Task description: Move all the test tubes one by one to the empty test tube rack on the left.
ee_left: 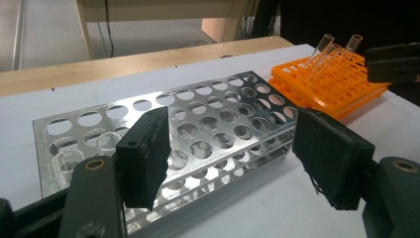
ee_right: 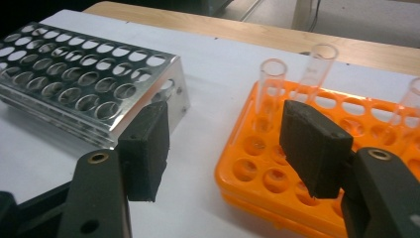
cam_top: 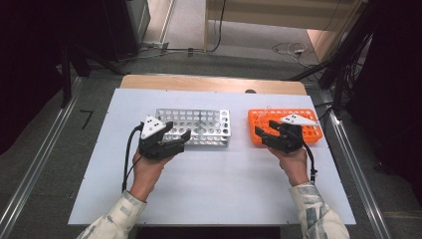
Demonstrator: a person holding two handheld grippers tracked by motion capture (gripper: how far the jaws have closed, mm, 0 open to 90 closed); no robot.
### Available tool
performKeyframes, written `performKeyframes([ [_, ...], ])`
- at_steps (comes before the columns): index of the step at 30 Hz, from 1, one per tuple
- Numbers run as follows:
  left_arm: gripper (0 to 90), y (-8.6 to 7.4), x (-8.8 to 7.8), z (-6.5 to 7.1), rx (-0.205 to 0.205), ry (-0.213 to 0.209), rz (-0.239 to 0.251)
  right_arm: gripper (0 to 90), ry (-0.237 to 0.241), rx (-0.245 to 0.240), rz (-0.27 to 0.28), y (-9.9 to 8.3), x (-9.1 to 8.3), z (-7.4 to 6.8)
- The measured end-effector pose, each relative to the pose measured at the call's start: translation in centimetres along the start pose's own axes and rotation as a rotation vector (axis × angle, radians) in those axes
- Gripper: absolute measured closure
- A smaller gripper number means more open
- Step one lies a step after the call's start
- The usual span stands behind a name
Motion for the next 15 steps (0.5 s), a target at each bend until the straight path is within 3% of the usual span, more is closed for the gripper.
performKeyframes([
  [15, 30.5, -0.8, 0.4, 0.8, 0.020, -0.006, -0.024, 34.9, -0.076, 0.033, 0.000, -0.3, 0.2, 2.8],
])
Point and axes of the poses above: each handheld gripper's, and its own axes: x roughly forward along the jaws, y roughly out of its top, z roughly to its right, the point moved 3 cm from there along x, roughly forward along the jaws, and after that the axes turned 9 degrees about -y, right-handed, at the moved point
